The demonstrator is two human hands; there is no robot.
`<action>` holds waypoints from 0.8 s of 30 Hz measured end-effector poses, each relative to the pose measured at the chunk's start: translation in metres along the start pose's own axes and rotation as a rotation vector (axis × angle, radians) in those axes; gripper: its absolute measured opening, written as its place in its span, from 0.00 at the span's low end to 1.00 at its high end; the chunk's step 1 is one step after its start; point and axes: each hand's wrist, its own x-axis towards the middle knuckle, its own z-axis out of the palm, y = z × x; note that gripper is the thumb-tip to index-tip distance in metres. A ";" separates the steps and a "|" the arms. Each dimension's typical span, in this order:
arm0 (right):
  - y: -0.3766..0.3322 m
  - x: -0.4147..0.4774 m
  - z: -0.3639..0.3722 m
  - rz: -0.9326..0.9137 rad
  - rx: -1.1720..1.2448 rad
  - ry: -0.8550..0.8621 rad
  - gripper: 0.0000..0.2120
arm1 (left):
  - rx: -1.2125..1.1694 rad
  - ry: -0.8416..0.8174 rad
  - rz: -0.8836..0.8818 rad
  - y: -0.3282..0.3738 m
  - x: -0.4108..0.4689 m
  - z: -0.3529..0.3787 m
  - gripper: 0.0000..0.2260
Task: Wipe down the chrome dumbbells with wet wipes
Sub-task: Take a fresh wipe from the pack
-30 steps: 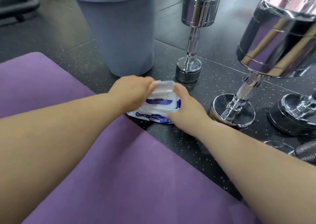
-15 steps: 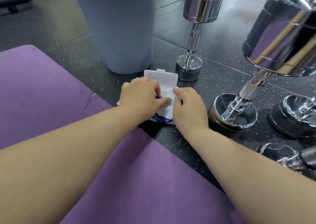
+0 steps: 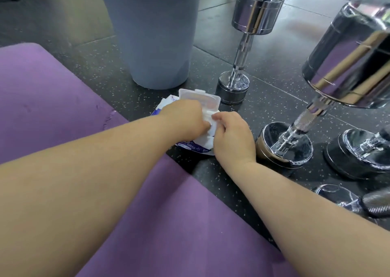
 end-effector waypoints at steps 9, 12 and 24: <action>-0.027 0.016 -0.012 -0.109 -0.364 -0.113 0.10 | -0.477 0.135 -0.153 -0.025 -0.010 -0.018 0.09; -0.040 0.022 -0.013 -0.156 -0.440 -0.226 0.10 | -0.582 0.123 -0.185 -0.030 -0.013 -0.015 0.08; -0.072 0.049 -0.016 -0.275 -0.715 -0.576 0.17 | -0.756 0.102 -0.247 -0.039 -0.014 -0.011 0.11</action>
